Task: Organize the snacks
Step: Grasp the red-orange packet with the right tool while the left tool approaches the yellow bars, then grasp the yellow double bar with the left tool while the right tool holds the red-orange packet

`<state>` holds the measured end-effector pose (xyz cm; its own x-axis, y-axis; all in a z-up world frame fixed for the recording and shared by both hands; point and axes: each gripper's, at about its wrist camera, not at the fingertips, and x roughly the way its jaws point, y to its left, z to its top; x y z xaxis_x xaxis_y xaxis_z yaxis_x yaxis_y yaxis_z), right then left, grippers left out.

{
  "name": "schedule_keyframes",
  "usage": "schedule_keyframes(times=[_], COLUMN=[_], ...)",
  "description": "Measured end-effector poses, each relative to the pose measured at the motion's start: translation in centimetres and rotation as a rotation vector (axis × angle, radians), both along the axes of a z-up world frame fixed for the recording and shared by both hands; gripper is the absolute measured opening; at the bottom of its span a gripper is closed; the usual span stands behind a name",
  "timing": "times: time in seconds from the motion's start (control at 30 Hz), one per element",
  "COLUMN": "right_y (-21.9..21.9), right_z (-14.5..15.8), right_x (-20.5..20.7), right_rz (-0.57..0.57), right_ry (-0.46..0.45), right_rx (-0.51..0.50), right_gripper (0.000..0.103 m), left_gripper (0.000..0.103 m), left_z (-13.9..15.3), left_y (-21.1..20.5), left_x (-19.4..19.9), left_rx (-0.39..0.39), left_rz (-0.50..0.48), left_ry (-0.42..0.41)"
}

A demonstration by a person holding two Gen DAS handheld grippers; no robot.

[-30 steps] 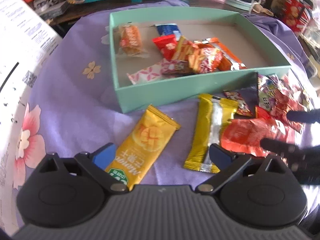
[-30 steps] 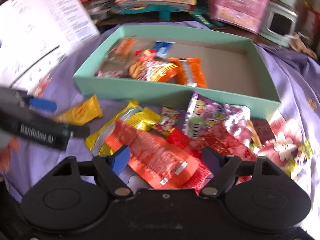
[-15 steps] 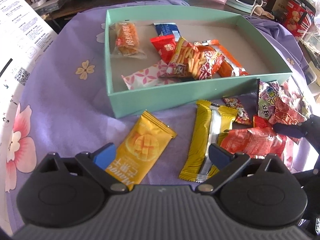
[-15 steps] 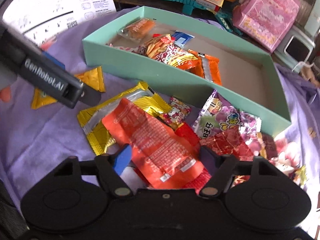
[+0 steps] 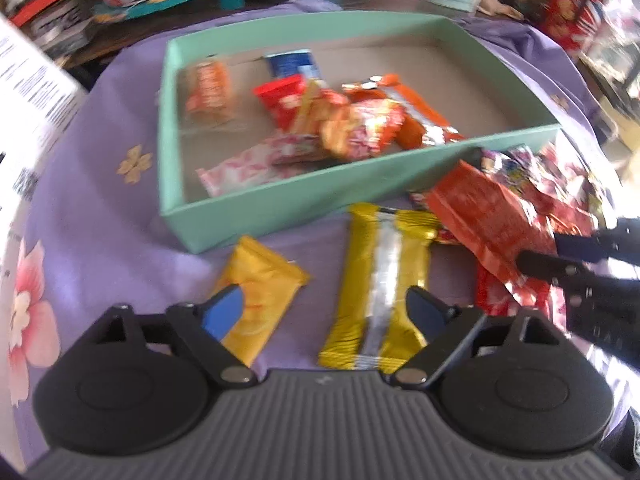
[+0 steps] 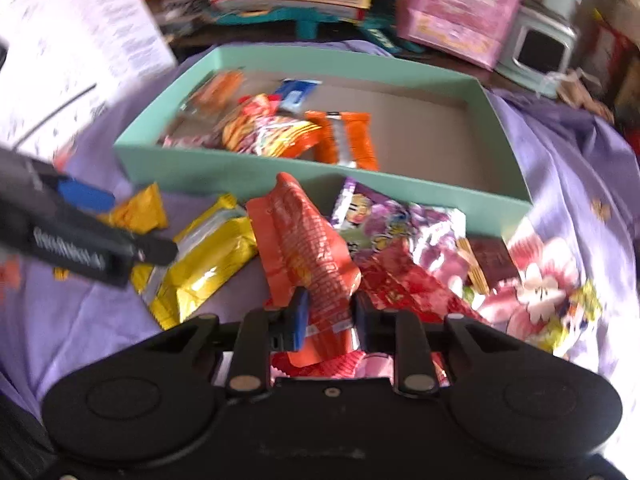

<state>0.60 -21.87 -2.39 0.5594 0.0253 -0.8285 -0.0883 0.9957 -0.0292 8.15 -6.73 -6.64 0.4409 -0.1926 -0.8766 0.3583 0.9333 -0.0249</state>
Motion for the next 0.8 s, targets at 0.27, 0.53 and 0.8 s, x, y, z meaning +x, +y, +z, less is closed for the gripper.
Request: schedule_keyframes(times=[0.27, 0.53, 0.8], right_y=[-1.4, 0.1, 2.9], right_z=[0.3, -0.4, -1.6], right_x=[-0.2, 1.9, 4.5], right_rz=[-0.019, 0.047, 0.154], right_ry=[0.016, 0.027, 0.033], right_rx=[0.089, 0.078, 0.045], right_gripper=[0.023, 0.033, 0.052], left_gripper=[0.069, 0.050, 0.051], left_z=[-2.3, -2.3, -2.4], left_y=[-3.5, -2.6, 0.7], left_x=[0.1, 0.1, 0.9], left_rx=[0.031, 0.054, -0.014], left_rz=[-0.089, -0.084, -0.027], left_ry=[0.057, 0.024, 0.060])
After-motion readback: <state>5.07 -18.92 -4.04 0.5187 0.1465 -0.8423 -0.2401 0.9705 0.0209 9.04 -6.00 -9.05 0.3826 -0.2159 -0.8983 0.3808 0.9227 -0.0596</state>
